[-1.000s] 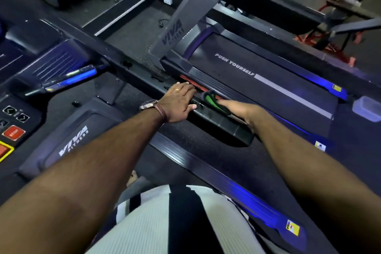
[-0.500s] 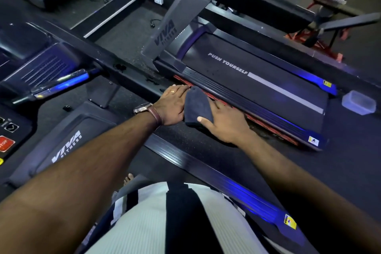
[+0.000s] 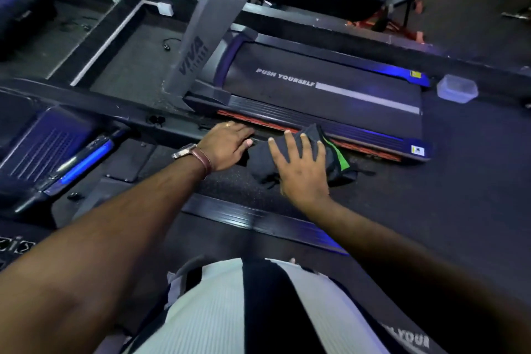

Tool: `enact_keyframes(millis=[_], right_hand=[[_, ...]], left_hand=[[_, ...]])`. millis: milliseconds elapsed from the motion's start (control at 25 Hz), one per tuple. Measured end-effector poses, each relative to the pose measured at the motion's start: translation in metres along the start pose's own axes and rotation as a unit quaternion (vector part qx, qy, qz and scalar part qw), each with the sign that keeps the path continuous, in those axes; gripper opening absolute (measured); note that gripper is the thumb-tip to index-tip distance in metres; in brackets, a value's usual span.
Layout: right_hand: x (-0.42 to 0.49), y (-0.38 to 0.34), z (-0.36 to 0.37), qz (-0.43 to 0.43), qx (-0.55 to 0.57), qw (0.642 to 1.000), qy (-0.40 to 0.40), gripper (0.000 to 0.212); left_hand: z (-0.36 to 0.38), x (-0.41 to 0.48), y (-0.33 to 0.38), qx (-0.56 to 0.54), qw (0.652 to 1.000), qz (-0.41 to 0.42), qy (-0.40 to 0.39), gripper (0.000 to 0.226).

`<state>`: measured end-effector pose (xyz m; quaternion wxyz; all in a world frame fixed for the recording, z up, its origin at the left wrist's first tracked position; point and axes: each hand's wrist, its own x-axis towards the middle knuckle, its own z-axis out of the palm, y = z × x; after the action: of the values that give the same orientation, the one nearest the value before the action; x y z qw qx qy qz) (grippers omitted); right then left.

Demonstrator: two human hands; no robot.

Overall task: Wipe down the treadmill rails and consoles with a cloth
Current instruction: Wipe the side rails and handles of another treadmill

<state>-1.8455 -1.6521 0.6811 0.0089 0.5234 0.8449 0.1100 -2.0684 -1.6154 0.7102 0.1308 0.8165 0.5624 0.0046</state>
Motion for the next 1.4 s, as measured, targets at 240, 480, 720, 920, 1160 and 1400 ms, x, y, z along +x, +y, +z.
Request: enact_keyframes(millis=[240, 480, 720, 920, 1160, 1400], right_hand=[[-0.037, 0.023, 0.020, -0.123, -0.061, 0.988, 0.068, 0.082], [-0.002, -0.060, 0.000, 0.122, 0.069, 0.989, 0.036, 0.091], [-0.033, -0.080, 0.025, 0.261, 0.224, 0.931, 0.119, 0.098], [0.050, -0.149, -0.007, 0.531, 0.630, 0.462, 0.329, 0.092], [0.079, -0.139, -0.004, 0.597, 0.661, 0.207, 0.404, 0.083], [0.079, -0.146, -0.015, 0.504, 0.807, -0.129, 0.281, 0.046]], left_hand=[[-0.006, 0.005, -0.008, -0.040, 0.999, 0.025, -0.012, 0.042], [-0.006, 0.006, -0.016, -0.039, 0.997, 0.058, -0.019, 0.043], [-0.008, 0.006, -0.024, -0.021, 0.994, 0.094, -0.045, 0.044], [-0.004, 0.011, -0.028, -0.031, 0.994, 0.101, -0.035, 0.044], [0.001, 0.013, -0.029, -0.011, 0.993, 0.113, -0.033, 0.045], [0.003, 0.010, -0.027, -0.004, 0.995, 0.093, -0.025, 0.045]])
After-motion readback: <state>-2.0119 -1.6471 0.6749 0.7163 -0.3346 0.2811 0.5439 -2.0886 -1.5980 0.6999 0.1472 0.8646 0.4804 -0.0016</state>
